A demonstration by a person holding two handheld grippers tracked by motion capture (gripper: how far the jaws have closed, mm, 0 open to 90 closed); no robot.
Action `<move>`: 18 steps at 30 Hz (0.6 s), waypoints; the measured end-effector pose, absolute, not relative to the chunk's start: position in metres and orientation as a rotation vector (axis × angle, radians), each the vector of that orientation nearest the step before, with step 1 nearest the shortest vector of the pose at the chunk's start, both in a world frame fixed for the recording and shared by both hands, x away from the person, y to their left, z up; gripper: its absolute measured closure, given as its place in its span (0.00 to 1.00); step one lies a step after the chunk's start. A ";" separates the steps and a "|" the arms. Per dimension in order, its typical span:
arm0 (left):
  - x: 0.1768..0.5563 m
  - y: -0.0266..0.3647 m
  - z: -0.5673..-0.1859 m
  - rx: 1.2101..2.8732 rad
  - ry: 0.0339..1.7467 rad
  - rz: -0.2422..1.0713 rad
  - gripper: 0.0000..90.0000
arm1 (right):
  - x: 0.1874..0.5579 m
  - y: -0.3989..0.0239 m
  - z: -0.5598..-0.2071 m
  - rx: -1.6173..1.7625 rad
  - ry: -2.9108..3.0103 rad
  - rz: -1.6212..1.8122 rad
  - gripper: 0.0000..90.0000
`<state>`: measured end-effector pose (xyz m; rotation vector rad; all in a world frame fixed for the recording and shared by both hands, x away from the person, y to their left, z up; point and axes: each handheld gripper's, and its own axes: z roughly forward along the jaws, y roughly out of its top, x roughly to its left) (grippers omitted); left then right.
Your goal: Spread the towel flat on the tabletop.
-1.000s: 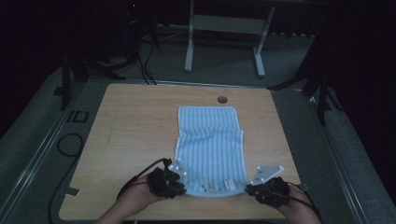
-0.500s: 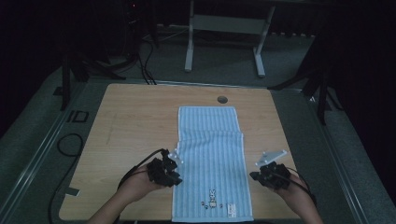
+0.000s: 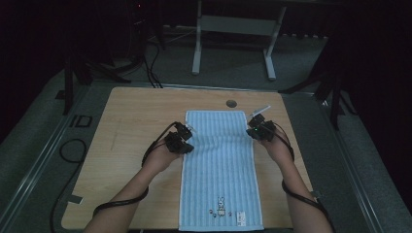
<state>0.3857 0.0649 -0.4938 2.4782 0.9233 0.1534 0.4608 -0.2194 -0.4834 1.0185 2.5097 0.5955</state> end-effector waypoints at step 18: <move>0.359 0.044 -0.529 2.541 0.839 -0.003 0.97 | 0.513 -0.200 -0.528 1.214 2.495 0.484 1.00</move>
